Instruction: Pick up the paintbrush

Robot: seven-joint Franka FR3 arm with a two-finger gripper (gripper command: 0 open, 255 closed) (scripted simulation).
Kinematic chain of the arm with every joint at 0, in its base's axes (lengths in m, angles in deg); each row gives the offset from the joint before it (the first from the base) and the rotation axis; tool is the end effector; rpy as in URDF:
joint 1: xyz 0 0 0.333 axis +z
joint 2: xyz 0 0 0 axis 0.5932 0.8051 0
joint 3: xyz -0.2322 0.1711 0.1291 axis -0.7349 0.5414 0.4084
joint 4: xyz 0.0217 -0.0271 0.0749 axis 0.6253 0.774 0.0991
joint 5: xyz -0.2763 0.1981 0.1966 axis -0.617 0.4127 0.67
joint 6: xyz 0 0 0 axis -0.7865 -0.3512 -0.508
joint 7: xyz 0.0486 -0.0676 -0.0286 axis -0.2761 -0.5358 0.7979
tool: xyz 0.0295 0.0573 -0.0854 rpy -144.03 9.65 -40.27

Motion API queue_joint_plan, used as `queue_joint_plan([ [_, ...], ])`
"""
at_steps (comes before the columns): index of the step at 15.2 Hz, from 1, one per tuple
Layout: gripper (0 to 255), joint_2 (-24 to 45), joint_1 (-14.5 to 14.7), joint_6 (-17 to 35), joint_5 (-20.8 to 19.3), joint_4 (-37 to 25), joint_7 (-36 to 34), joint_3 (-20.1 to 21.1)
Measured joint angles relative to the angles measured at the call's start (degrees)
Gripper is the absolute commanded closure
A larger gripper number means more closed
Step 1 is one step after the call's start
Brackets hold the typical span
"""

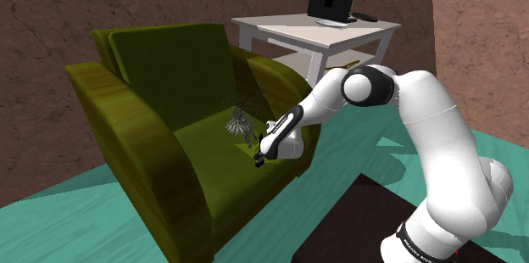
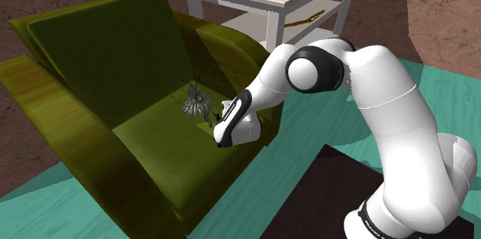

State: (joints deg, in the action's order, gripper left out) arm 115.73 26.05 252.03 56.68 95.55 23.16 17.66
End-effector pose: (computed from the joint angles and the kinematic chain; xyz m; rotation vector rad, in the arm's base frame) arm 0.6054 -0.0304 0.0757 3.0237 0.3388 0.7463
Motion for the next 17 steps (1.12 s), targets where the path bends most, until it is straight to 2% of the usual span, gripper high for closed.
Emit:
queue_joint_plan([
  [6,255,-0.38,0.08,-0.16,0.08,0.27,-0.04,-0.06],
  [17,255,-8.92,1.94,-4.58,1.47,4.42,-0.96,-1.95],
])
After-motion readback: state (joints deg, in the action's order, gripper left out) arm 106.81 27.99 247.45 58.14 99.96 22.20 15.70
